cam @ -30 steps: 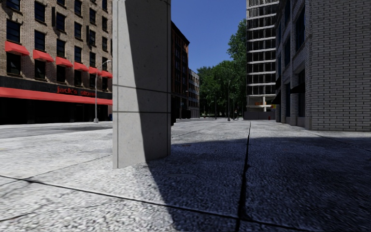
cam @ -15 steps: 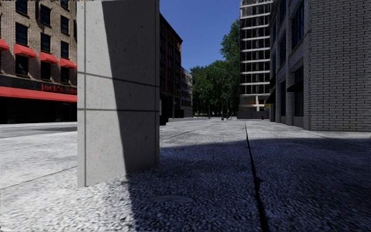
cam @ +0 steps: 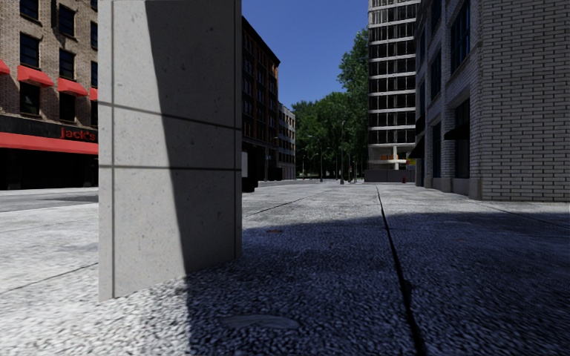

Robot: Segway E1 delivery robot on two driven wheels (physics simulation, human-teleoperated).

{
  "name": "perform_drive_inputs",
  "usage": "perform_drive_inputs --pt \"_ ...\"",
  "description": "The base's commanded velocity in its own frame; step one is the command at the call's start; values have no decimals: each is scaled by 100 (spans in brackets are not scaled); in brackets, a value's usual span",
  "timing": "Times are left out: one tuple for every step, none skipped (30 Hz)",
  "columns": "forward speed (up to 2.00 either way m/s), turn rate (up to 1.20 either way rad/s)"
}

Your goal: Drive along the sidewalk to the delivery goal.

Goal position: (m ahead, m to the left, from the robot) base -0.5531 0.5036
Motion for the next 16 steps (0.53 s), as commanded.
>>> perform_drive_inputs --pt "0 0" --pt "0 0" --pt "0 0" --pt "0 0" --pt "0 0" --pt "0 0" --pt "0 0" --pt "0 0" --pt "0 0" --pt "0 0" --pt "0 0" --pt "0 0" --pt "0 0" --pt "0 0" --pt "0 0" --pt "0 0"
